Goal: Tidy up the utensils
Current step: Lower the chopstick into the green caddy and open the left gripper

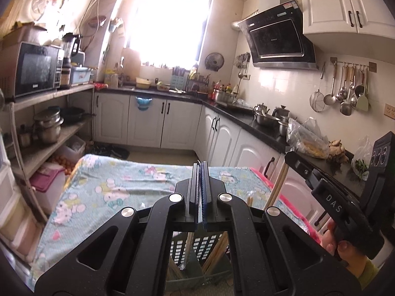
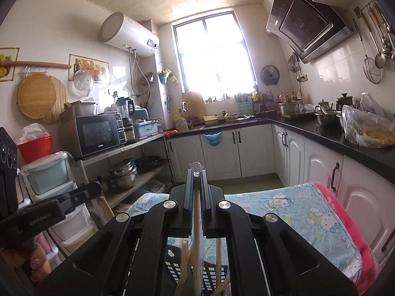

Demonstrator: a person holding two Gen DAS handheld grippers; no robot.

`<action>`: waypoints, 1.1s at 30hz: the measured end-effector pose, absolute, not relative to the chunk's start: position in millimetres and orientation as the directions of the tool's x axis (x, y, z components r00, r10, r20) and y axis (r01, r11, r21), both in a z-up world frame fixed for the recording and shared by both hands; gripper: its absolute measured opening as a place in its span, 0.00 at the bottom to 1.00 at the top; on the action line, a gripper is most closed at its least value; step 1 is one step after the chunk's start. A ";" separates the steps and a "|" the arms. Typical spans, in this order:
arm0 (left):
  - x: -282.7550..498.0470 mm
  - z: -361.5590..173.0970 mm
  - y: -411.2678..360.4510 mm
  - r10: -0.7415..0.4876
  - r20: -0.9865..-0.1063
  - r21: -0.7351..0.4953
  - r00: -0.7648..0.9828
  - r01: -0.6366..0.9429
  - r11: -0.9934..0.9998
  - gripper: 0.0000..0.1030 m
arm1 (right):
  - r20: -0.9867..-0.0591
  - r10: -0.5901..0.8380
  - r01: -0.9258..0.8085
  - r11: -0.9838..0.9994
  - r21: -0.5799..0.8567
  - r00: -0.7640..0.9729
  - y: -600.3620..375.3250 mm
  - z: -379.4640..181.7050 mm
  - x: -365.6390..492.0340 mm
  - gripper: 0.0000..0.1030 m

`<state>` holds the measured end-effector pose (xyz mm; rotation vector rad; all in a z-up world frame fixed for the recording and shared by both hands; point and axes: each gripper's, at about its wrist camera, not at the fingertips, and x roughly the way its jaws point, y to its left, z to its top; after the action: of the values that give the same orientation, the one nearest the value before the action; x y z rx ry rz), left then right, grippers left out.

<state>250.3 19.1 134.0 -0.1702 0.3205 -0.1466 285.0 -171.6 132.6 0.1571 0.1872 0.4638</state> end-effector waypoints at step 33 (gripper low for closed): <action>256.1 89.5 18.3 -0.205 -0.392 -0.228 0.897 0.121 0.966 0.00 | -0.255 0.457 -0.409 0.885 0.223 0.852 -169.6 94.6 280.3 0.14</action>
<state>256.1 18.3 89.5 -0.2010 0.4267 -0.1704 280.3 -169.6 94.6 0.1628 0.3080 0.4579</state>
